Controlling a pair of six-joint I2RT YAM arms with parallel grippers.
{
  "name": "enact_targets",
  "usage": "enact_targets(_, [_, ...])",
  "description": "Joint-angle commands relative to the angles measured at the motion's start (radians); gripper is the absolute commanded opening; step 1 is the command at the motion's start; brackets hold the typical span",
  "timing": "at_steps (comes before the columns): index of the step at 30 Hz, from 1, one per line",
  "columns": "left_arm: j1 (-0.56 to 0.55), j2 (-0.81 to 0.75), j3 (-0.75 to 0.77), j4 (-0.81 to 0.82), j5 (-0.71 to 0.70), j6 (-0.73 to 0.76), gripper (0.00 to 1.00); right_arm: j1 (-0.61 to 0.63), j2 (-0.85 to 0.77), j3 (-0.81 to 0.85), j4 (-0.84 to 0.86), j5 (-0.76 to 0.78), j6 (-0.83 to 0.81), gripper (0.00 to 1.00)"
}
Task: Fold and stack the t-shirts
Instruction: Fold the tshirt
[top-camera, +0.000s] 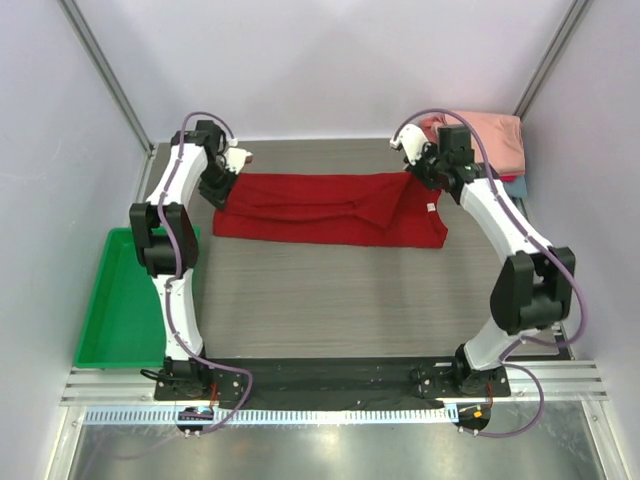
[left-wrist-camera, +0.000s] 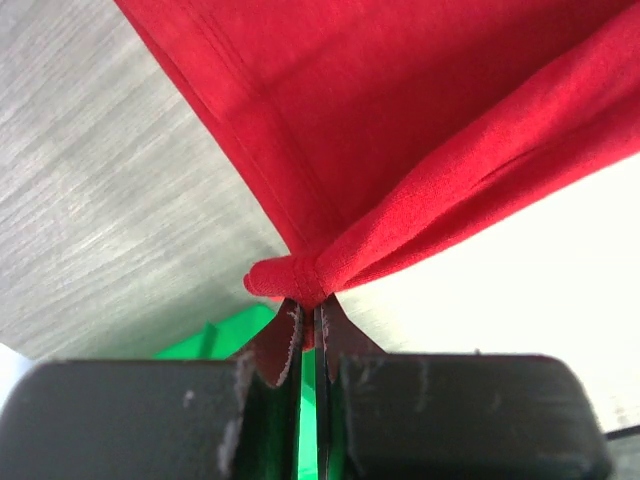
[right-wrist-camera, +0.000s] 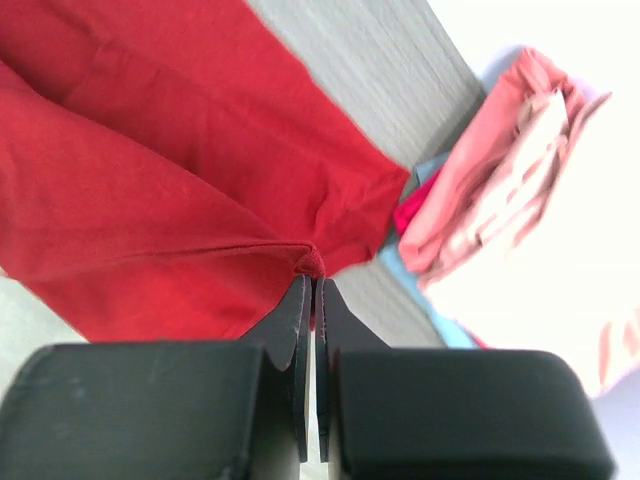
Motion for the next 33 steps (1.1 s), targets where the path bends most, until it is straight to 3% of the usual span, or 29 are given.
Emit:
enact_targets(1, [0.01,0.08,0.134,-0.018,0.011,-0.048,0.0,0.0,0.095,0.112,0.067,-0.019,0.043,0.01])
enact_targets(8, [0.014,0.238,0.342,-0.067,0.008,-0.064,0.0,-0.005,0.321,0.315,0.073,-0.015,0.033,0.01])
enact_targets(10, [0.015,0.26,0.364,-0.085,-0.007,-0.064,0.08,-0.005,0.388,0.355,0.064,0.009,0.04,0.02])
enact_targets(12, [0.018,0.265,0.361,-0.084,-0.035,-0.068,0.16,-0.006,0.425,0.412,0.059,0.043,0.077,0.14])
enact_targets(13, [0.018,0.26,0.356,-0.082,-0.042,-0.073,0.17,-0.006,0.438,0.427,0.059,0.075,0.092,0.26])
enact_targets(16, [0.027,0.201,0.318,-0.049,-0.076,-0.116,0.23,-0.015,0.416,0.438,0.063,0.089,0.123,0.37])
enact_targets(21, [0.016,0.02,0.158,0.104,-0.092,-0.137,0.34,-0.014,0.288,0.335,0.024,-0.019,0.166,0.44])
enact_targets(27, [-0.016,0.059,0.135,0.016,0.057,-0.087,0.26,-0.006,0.3,0.298,-0.188,-0.254,0.188,0.45])
enact_targets(33, [-0.016,0.111,0.011,-0.004,0.1,-0.103,0.17,0.032,0.379,0.295,-0.299,-0.297,0.108,0.45])
